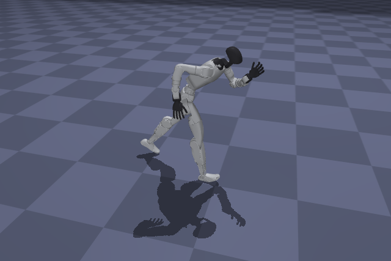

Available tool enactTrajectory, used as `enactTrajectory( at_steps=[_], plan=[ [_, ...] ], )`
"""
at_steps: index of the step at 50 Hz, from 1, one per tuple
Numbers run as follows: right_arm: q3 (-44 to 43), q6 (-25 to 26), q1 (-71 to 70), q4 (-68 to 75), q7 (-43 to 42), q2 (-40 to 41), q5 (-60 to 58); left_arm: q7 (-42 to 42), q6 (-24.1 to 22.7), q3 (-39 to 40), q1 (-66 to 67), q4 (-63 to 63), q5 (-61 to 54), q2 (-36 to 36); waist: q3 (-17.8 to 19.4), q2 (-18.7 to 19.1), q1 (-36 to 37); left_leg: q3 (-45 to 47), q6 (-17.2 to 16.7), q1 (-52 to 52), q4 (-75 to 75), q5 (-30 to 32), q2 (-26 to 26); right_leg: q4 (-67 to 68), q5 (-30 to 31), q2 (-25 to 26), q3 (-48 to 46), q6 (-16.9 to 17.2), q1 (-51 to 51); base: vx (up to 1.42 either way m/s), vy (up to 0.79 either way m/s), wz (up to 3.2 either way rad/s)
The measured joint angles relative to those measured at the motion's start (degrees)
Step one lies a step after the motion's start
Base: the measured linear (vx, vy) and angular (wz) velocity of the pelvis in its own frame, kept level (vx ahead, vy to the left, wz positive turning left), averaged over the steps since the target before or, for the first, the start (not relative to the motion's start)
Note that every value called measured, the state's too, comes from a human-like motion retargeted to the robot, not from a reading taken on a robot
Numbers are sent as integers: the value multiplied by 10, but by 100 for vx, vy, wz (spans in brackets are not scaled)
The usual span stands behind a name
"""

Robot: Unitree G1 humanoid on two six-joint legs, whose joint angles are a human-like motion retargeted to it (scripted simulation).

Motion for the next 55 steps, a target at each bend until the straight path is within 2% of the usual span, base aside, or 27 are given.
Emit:
enactTrajectory(
  at_steps=[2, 3, 5, 8, 11, 13, 15, 18, 20, 22, 23, 25, 27, 28, 30, 33, 35, 37, 38, 40, 42, 45, 48, 50, 52, 53, 55],
  plan=[
    [10, -17, -38, 13, -14, 25, 18, 0, 32, 34, 84, 14, 97, -42, 0, -18, 5, -10, 35, -4, 123, 3, -11, 70, 39, -30, -25, -17, 33, 143, -63, 23],
    [26, -26, -77, 24, -22, 31, 33, 1, 53, 44, 136, 23, 150, -59, 0, -20, 15, -5, 56, -42, 239, -20, -10, 126, 30, -34, -18, -33, 30, 136, -61, -56],
    [72, -35, -194, 43, -52, 31, 54, 10, 86, 51, 256, 55, 203, -87, 0, -6, 55, 8, 91, -156, 494, -95, 12, 256, -40, -10, 6, -71, -1, 129, -55, -144],
    [115, -33, -437, 33, -113, 44, 25, 2, 102, 50, 466, 116, 179, -99, 0, -1, 125, 14, 109, -318, 752, -171, 14, 394, -118, 30, 42, -113, -30, 122, -38, -190],
    [134, -34, -662, -24, -156, 79, 20, -30, 93, 49, 652, 128, 104, -55, 0, -28, 204, 41, 146, -453, 827, -210, -33, 404, -123, 46, 88, -137, 13, 121, -16, -155],
    [157, -36, -771, -90, -190, 69, 37, -35, 86, 43, 749, 104, 55, -3, 0, -48, 266, 72, 151, -526, 795, -218, -57, 410, -103, 39, 119, -135, 44, 129, 2, -123],
    [196, -54, -863, -154, -205, 22, 50, -41, 70, 44, 818, 76, 26, 57, 0, -65, 316, 101, 154, -576, 685, -208, -76, 363, -59, 25, 141, -114, 96, 132, 9, -73],
    [241, -54, -962, -218, -209, -61, 20, -78, 56, 82, 924, 41, -5, 118, -1, -91, 370, 180, 140, -574, 402, -170, -71, 297, 32, -1, 165, -79, 173, 143, 16, -50],
    [254, -54, -984, -248, -196, -85, 5, -107, 55, 114, 993, 30, -30, 136, -3, -95, 408, 222, 103, -520, 155, -152, -67, 246, 94, 3, 188, -57, 238, 155, 24, -114],
    [244, -54, -955, -274, -171, -80, -9, -136, 61, 144, 1056, 28, -39, 133, -2, -87, 448, 240, 52, -462, -13, -168, -47, 211, 139, 23, 229, -36, 318, 168, 36, -157],
    [233, -53, -929, -286, -156, -71, -21, -147, 67, 154, 1079, 30, -35, 125, -2, -84, 461, 250, 35, -440, -52, -174, -35, 203, 159, 31, 251, -30, 354, 167, 43, -114],
    [210, -45, -867, -303, -128, -47, -48, -158, 80, 164, 1095, 48, -19, 93, -4, -82, 470, 279, 28, -409, -56, -148, -12, 246, 184, 48, 288, -35, 390, 161, 45, -48],
    [201, -37, -795, -300, -100, -11, -45, -153, 94, 158, 1061, 90, -5, 43, -3, -99, 447, 294, 72, -415, 51, -136, -4, 387, 158, 47, 287, -63, 359, 152, 44, 49],
    [204, -35, -754, -288, -87, 9, -34, -145, 99, 152, 1028, 115, -6, 16, -1, -114, 425, 288, 101, -432, 136, -169, -7, 476, 127, 36, 277, -78, 328, 146, 41, 103],
    [219, -10, -660, -225, -112, 52, -30, -121, 107, 141, 940, 152, -22, -24, 0, -141, 380, 278, 132, -455, 285, -250, -16, 642, 59, 18, 263, -101, 259, 141, 36, 123],
    [224, 0, -507, -77, -79, 88, -55, -98, 100, 117, 715, 172, 7, -35, 0, -154, 324, 270, 145, -440, 397, -331, -28, 815, -21, 12, 250, -114, 132, 134, 24, 119],
    [200, -5, -401, -7, -68, 82, -70, -75, 96, 86, 525, 176, 56, -36, 0, -135, 285, 245, 142, -399, 391, -353, -43, 846, -70, 20, 229, -134, 54, 128, 15, 141],
    [166, -8, -291, 1, -63, 42, -75, -26, 97, 51, 338, 174, 92, -41, 0, -107, 229, 209, 128, -367, 392, -350, -52, 816, -90, 14, 193, -136, -18, 129, 6, 173],
    [153, 9, -247, 0, -69, 4, -126, -4, 101, 38, 250, 174, 109, -36, 0, -94, 197, 191, 116, -350, 383, -339, -54, 776, -99, 12, 178, -140, -48, 130, 0, 174],
    [121, -34, -154, -41, -30, -29, 5, 38, 96, 11, 89, 173, 125, -9, 0, -67, 127, 149, 86, -316, 352, -310, -52, 651, -100, 10, 140, -131, -93, 133, -9, 160],
    [94, -38, -95, -57, -3, -83, 22, 64, 90, -15, -29, 164, 135, 41, 0, -50, 63, 113, 56, -272, 303, -274, -43, 460, -73, 22, 111, -103, -107, 140, -20, 123],
    [54, -32, -19, -61, 23, -134, 23, 90, 70, -54, -152, 156, 135, 101, 0, -43, -23, 65, 22, -181, 218, -210, -41, 117, -15, 45, 104, -33, -79, 150, -35, 110],
    [30, -14, 31, -41, 44, -110, 44, 85, 55, -60, -171, 155, 108, 99, 0, -44, -61, 29, 7, -61, 146, -145, -28, -25, -8, 44, 81, 14, -46, 161, -48, 69],
    [23, -8, 37, -27, 51, -70, 73, 71, 52, -38, -135, 154, 95, 64, 0, -47, -61, 0, 21, -8, 159, -99, -29, -20, 30, 25, 26, 18, -8, 160, -51, 31],
    [32, -17, 2, -12, 39, -27, 95, 48, 64, -4, -51, 139, 122, 15, 0, -43, -44, -10, 40, -18, 262, -45, -29, 52, 82, 10, 1, -9, 13, 153, -49, -4],
    [46, -26, -35, -5, 26, -8, 99, 39, 75, 13, 6, 125, 147, -6, 0, -35, -29, 2, 49, -48, 337, -22, -16, 114, 70, 13, 6, -31, 4, 145, -48, -58],
    [90, -39, -149, 9, -18, 28, 87, 33, 96, 43, 147, 104, 196, -35, 0, -24, 11, 43, 77, -132, 509, -35, 29, 257, -6, 29, 24, -82, -31, 136, -46, -115]
  ],
)
